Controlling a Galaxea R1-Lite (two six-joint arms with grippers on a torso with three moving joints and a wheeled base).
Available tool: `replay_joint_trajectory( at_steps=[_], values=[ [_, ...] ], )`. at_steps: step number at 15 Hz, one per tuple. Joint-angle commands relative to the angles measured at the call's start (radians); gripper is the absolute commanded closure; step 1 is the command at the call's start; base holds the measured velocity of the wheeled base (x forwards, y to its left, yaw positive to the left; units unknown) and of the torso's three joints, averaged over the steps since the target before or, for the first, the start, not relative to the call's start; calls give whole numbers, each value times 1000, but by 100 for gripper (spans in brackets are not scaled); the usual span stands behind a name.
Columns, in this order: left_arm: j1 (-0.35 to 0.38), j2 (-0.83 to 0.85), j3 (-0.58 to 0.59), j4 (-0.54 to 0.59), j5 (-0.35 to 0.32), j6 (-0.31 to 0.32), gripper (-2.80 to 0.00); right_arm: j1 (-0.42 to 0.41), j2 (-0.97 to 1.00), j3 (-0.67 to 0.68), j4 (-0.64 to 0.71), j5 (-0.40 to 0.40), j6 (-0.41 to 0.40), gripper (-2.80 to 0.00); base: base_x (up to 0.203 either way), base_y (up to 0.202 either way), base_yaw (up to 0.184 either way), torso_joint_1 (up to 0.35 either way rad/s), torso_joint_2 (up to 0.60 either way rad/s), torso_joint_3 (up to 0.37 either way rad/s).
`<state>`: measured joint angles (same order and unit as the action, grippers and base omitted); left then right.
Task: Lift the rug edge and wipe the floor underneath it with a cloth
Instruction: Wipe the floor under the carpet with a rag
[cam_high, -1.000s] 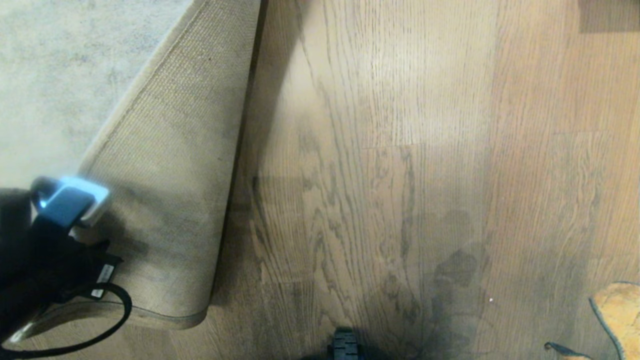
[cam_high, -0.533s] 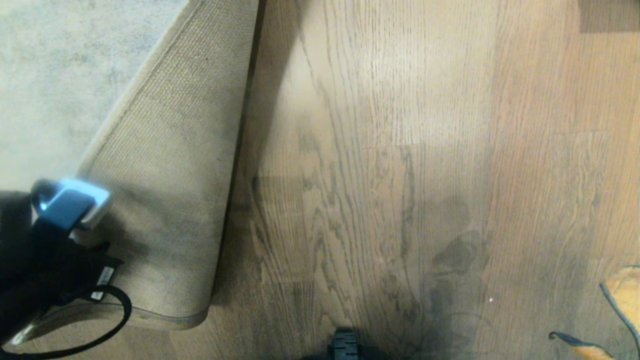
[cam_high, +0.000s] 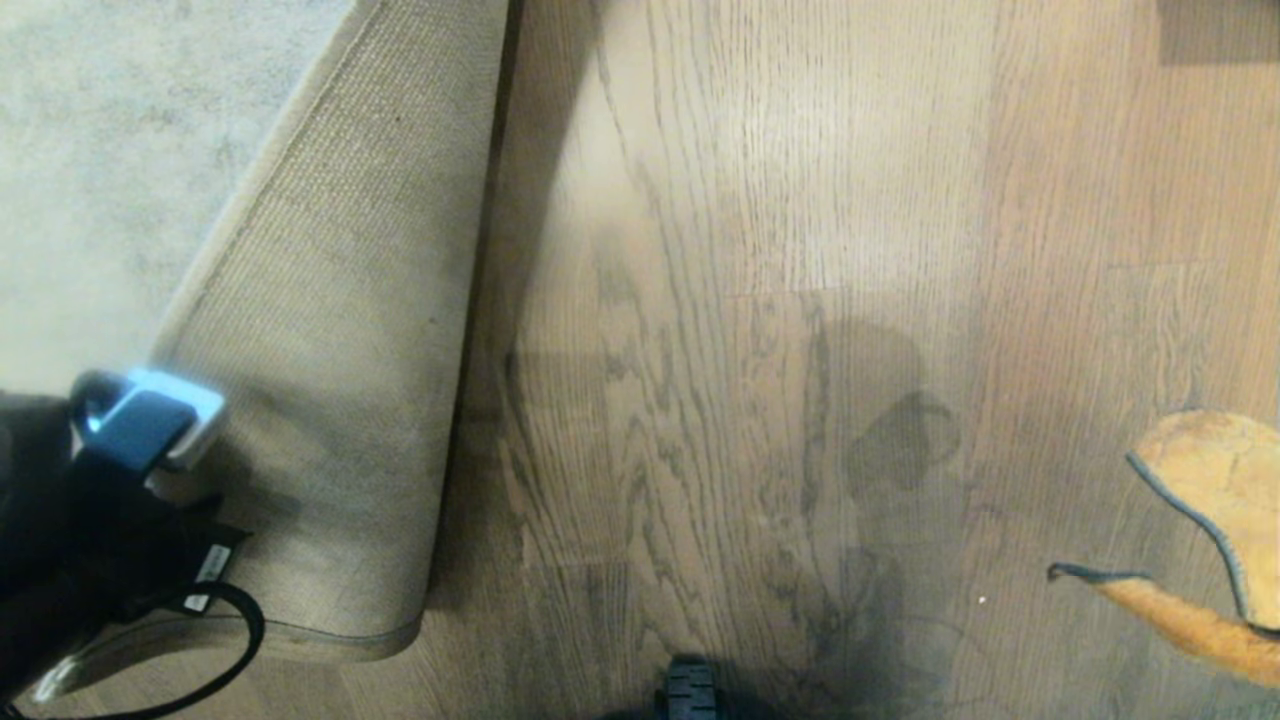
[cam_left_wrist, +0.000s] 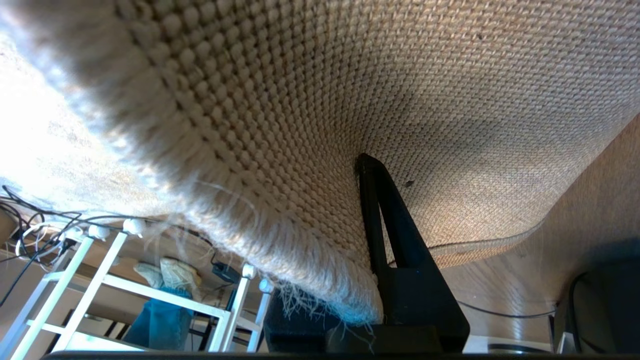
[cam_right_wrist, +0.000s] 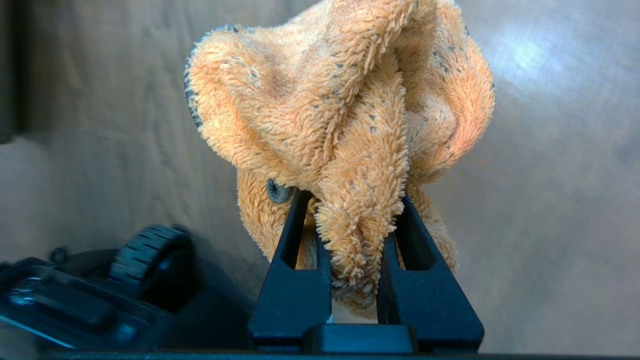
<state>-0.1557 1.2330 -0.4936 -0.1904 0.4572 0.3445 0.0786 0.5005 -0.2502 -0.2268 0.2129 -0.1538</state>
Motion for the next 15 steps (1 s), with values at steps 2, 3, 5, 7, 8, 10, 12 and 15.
replay_joint_trajectory(
  at_steps=[2, 3, 5, 7, 8, 10, 12, 15],
  values=[
    [1, 12, 0, -1, 3, 3, 0, 10, 250, -33, -109, 114, -4, 0, 0, 0, 0, 0, 0, 0],
    [-1, 13, 0, -1, 3, 4, 0, 12, 303, -49, -135, 165, -6, 0, 0, 0, 0, 0, 0, 0],
    [-1, 23, 0, -1, 3, 4, 0, 37, 407, -87, -177, 238, -7, 0, 0, 0, 0, 0, 0, 0],
    [1, 37, -6, -2, 3, 4, 0, 122, 512, -117, -216, 257, -7, 0, 0, 0, 0, 0, 0, 0],
    [1, 47, -9, -3, 3, 4, 0, 166, 573, -130, -247, 260, -7, 0, 0, 0, 0, 0, 0, 0],
    [-1, 59, -15, -6, 3, 5, 0, 245, 716, -157, -338, 261, -7, 0, 0, 0, 0, 0, 0, 0],
    [-2, 74, -17, -6, 3, 5, 0, 311, 886, -204, -456, 260, -7, 0, 0, 0, 0, 0, 0, 0],
    [-4, 92, -15, -35, 4, 4, 0, 415, 1127, -352, -585, 246, -5, 0, 0, 0, 0, 0, 0, 0]
  ],
)
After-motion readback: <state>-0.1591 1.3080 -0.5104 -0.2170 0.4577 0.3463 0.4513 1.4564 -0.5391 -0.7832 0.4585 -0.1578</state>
